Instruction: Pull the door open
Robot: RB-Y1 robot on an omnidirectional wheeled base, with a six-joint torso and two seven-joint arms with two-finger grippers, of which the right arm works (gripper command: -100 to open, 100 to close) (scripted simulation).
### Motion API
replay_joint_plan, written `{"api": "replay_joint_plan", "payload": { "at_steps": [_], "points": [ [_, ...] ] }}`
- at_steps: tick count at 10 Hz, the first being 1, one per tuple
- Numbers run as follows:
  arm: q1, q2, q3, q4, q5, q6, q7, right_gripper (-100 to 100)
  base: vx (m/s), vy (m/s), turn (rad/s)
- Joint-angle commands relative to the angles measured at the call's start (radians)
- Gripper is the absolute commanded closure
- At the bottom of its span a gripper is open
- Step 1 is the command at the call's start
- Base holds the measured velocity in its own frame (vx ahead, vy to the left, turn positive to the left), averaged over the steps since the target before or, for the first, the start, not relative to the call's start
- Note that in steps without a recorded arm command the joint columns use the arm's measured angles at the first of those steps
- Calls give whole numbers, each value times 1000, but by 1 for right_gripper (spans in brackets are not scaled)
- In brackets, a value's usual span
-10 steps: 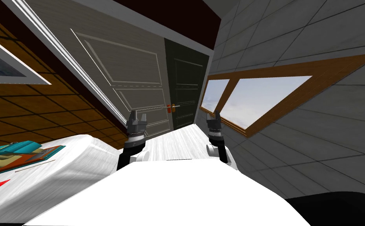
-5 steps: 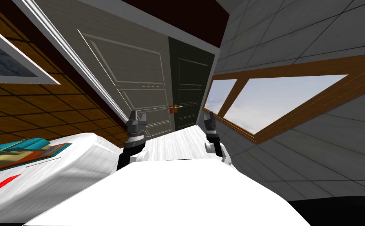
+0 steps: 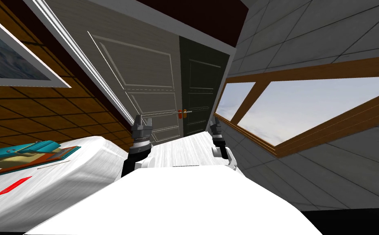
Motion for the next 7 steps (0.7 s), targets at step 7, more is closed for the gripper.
{"api": "replay_joint_plan", "payload": {
  "at_steps": [7],
  "points": [
    [-91, -14, -24, 176, 34, 24, -32, -100, 58, 8, 75]
  ]
}}
